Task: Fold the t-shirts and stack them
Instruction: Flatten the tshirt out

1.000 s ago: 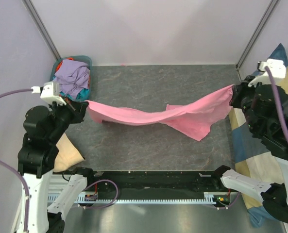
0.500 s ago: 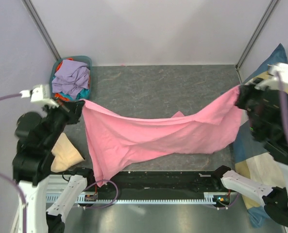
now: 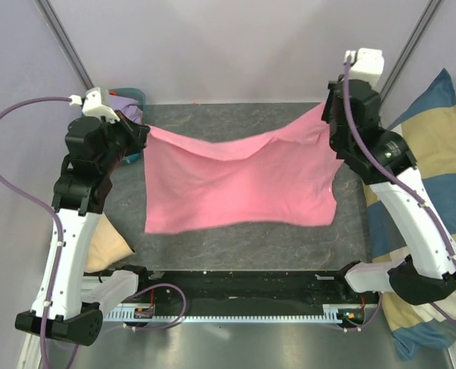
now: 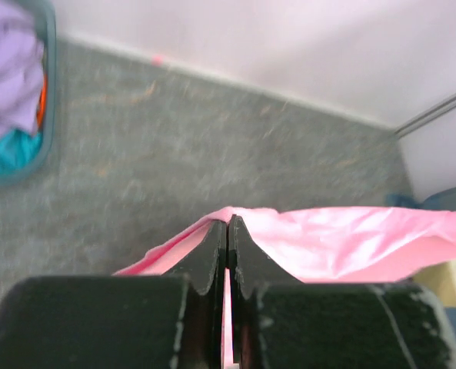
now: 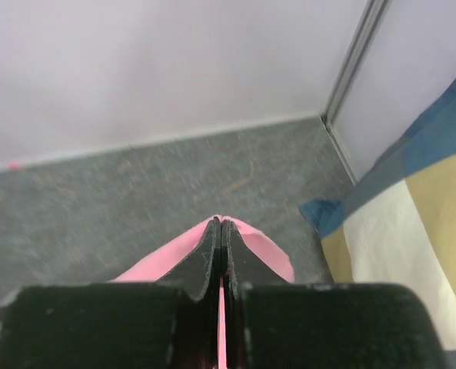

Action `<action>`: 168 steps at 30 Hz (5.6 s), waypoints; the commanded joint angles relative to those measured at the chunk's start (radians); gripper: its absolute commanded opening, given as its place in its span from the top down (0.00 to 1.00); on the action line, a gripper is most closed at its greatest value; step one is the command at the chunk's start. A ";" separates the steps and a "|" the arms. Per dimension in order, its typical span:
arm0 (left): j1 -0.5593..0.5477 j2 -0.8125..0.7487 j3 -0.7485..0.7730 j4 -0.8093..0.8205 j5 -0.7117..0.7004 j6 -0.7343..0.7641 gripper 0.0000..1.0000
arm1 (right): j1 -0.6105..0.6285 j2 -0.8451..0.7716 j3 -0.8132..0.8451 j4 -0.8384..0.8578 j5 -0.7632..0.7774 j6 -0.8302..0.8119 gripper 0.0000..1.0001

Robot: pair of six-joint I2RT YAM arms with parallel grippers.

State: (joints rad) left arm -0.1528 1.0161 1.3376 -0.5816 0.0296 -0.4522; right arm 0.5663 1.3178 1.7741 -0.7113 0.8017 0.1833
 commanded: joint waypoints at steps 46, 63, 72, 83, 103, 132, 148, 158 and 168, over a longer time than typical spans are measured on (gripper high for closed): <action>-0.002 0.538 0.372 0.292 0.055 0.000 0.98 | -0.410 0.299 0.179 0.297 -0.239 0.010 1.00; -0.002 0.046 -0.029 0.264 0.018 0.032 0.98 | -0.422 -0.263 -0.147 0.181 -0.430 0.096 1.00; -0.001 -0.061 -0.642 0.445 -0.063 0.012 0.98 | -0.422 -0.545 -0.870 0.147 -0.640 0.263 1.00; -0.001 0.104 -0.675 0.397 -0.129 -0.069 0.98 | -0.422 -0.591 -0.976 0.053 -0.653 0.297 1.00; -0.001 0.122 -0.617 0.276 -0.266 -0.071 0.98 | -0.421 -0.551 -0.937 -0.031 -0.677 0.347 1.00; -0.001 0.016 -0.560 0.209 -0.254 -0.122 0.00 | -0.422 -0.450 -0.804 -0.017 -0.660 0.311 0.40; -0.002 -0.031 -0.657 0.284 -0.089 -0.158 0.00 | -0.030 -0.511 -1.088 0.067 -0.647 0.533 0.44; -0.004 -0.074 -0.709 0.287 -0.073 -0.148 0.00 | 0.348 -0.198 -1.093 0.191 -0.281 0.685 0.16; -0.004 -0.071 -0.726 0.281 -0.068 -0.138 0.00 | 0.348 -0.178 -1.190 0.179 -0.206 0.759 0.14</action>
State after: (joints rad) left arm -0.1547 0.9424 0.6147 -0.3317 -0.0498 -0.5808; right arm 0.9127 1.1221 0.6075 -0.5430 0.5297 0.8936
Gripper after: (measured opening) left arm 0.995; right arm 0.863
